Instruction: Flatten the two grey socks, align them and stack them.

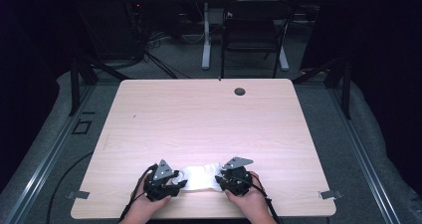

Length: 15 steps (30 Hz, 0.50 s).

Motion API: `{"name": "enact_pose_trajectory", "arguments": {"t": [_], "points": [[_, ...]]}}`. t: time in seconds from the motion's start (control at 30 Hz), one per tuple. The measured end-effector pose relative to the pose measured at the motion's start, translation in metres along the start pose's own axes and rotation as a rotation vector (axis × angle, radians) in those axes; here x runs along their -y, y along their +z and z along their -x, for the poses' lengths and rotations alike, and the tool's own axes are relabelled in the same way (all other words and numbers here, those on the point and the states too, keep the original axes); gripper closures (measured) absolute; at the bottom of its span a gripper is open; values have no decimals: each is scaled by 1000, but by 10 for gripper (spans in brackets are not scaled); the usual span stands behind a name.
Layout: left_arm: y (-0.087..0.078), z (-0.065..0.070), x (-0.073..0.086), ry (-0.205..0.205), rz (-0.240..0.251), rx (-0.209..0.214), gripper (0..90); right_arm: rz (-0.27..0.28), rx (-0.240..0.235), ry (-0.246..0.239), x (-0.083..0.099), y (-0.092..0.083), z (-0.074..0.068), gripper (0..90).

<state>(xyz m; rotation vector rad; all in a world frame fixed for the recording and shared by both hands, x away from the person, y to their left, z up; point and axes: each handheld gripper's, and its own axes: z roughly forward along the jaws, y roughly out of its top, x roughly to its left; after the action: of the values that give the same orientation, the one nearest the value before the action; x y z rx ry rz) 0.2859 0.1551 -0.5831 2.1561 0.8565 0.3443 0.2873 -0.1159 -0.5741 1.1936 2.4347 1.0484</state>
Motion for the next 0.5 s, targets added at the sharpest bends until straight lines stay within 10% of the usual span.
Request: {"name": "enact_pose_trajectory", "arguments": {"t": [0.5], "points": [[16,-22,-13,-53,20,-16,514,41,4,77,-10,12,14,679]]}}
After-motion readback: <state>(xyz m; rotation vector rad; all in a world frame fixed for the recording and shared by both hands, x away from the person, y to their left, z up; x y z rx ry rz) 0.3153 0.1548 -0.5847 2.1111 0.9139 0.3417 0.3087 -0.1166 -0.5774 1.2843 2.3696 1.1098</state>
